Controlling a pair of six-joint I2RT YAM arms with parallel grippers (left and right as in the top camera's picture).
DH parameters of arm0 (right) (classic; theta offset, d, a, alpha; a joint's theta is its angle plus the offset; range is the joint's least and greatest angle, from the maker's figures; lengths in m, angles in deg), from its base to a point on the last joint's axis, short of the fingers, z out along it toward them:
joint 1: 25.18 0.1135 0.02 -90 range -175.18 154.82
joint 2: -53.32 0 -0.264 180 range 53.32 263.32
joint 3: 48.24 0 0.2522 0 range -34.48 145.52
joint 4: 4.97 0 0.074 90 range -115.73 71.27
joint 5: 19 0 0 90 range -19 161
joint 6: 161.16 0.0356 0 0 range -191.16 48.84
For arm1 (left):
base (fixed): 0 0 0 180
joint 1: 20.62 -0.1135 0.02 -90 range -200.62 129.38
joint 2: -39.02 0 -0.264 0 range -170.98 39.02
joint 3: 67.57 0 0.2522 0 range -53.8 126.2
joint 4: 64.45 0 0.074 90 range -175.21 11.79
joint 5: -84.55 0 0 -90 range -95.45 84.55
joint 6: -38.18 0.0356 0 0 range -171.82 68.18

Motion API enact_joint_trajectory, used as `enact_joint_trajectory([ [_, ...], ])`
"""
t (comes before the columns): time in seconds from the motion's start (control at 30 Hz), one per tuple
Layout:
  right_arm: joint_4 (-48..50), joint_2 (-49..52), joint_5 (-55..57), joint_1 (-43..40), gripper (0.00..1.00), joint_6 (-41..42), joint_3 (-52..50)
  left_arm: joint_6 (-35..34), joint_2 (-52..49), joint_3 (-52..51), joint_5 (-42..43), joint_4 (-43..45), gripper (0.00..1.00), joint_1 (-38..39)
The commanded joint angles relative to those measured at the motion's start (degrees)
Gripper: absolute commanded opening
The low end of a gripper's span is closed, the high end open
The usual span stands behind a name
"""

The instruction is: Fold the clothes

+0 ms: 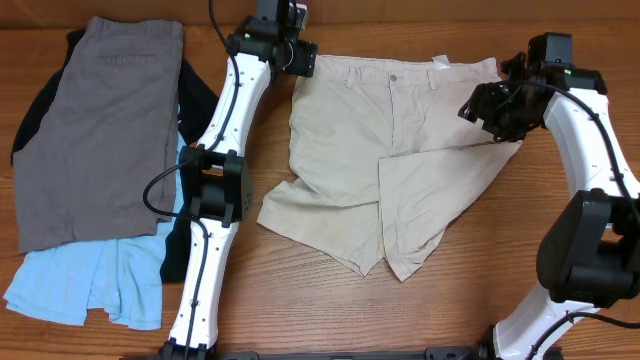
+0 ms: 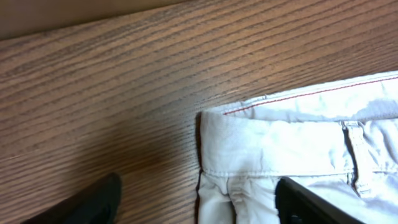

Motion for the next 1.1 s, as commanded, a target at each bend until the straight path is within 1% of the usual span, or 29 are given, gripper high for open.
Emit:
enact_joint_trajectory([
  [0.0,0.09,-0.63,0.07,0.13,0.63,-0.22,-0.57,0.37,-0.76,0.79,1.6,0.42,0.84,-0.11],
  [0.13,0.07,-0.63,0.09,0.92,0.66,-0.22,-0.57,2.56,-1.57,0.76,4.79,1.16,0.84,-0.11],
  [0.23,0.02,-0.63,0.11,1.66,0.67,-0.24,-0.57,2.64,-2.75,0.76,6.69,1.97,0.84,-0.09],
  [0.53,-0.26,-0.61,0.13,2.14,0.68,-0.24,-0.57,2.62,-4.72,0.76,7.21,3.32,0.84,0.0],
  [0.63,0.04,-0.63,0.11,2.14,0.68,-0.22,-0.57,2.67,-4.87,0.76,8.74,3.34,0.81,0.07],
  [0.7,0.11,-0.63,0.11,2.14,0.68,-0.24,-0.57,2.64,-4.94,0.76,9.18,3.28,0.74,0.07],
  [0.73,0.04,-0.61,0.11,2.14,0.68,-0.24,-0.57,2.62,-4.96,0.76,9.2,3.28,0.67,0.07],
  [0.8,-0.13,-0.61,0.13,2.14,0.68,-0.24,-0.57,2.6,-4.96,0.76,9.7,3.26,0.48,0.11],
  [0.83,-0.26,-0.63,0.13,2.14,0.68,-0.24,-0.57,2.6,-4.96,0.76,10.1,3.3,0.35,0.17],
  [0.87,-0.28,-0.61,0.13,2.14,0.68,-0.24,-0.57,2.62,-4.96,0.76,10.54,3.34,0.27,0.28],
  [0.93,-0.24,-0.63,0.15,2.14,0.68,-0.24,-0.57,2.62,-4.96,0.76,10.69,3.37,0.17,0.39],
  [0.97,-0.24,-0.63,0.13,2.14,0.68,-0.24,-0.57,2.64,-4.96,0.76,10.67,3.37,0.14,0.44],
  [1.07,-0.24,-0.63,0.15,2.14,0.68,-0.24,-0.57,2.64,-4.96,0.76,10.67,3.34,0.11,0.44],
])
